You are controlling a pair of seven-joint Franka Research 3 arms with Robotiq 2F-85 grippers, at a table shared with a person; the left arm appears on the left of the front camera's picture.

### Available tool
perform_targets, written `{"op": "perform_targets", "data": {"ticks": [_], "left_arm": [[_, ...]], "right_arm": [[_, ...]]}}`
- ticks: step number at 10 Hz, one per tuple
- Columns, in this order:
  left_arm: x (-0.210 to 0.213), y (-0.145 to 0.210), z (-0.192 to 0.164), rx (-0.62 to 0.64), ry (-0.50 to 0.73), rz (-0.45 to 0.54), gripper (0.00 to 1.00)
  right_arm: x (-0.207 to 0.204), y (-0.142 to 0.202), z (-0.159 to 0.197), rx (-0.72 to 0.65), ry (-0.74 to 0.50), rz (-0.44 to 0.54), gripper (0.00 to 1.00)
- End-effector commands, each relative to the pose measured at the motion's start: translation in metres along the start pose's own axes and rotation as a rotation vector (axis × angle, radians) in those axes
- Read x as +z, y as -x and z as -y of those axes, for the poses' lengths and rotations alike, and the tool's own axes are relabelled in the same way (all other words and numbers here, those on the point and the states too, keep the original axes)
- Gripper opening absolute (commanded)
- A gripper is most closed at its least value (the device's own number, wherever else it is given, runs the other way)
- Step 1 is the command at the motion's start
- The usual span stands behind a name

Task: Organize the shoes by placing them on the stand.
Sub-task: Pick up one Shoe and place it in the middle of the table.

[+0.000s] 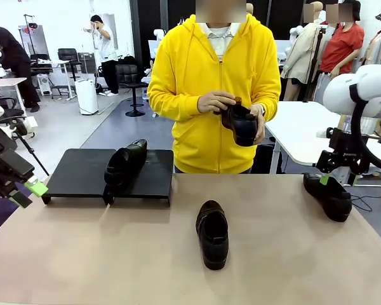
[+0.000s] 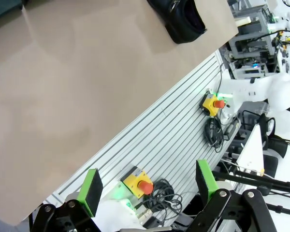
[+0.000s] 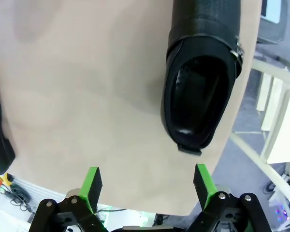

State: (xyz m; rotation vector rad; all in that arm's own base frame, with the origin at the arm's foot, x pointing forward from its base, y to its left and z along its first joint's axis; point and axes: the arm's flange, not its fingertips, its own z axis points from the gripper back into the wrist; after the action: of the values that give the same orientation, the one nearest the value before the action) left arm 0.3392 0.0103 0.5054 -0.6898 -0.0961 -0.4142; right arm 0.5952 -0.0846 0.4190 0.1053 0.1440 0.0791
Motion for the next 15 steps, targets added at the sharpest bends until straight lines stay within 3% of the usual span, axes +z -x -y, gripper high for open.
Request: {"op": "perform_targets", "data": {"ticks": [1, 7, 12, 15], "left_arm": [[0.003, 0.0, 0.001, 0.0, 0.015, 0.002, 1.0], [0.003, 0.0, 0.001, 0.0, 0.015, 0.002, 1.0], [0.003, 0.0, 0.001, 0.0, 0.015, 0.002, 1.0], [0.003, 0.0, 0.001, 0.0, 0.015, 0.002, 1.0]], "right_arm": [[0.005, -0.011, 0.005, 0.027, 0.003, -0.031, 1.0], [-0.029, -0.021, -0.019, -0.093, -0.1, 0.019, 1.0], [-0.055, -0.024, -0.005, -0.088, -0.086, 0.061, 1.0], [-0.059, -0.025, 0.004, -0.045, -0.102, 0.149, 1.0]]}}
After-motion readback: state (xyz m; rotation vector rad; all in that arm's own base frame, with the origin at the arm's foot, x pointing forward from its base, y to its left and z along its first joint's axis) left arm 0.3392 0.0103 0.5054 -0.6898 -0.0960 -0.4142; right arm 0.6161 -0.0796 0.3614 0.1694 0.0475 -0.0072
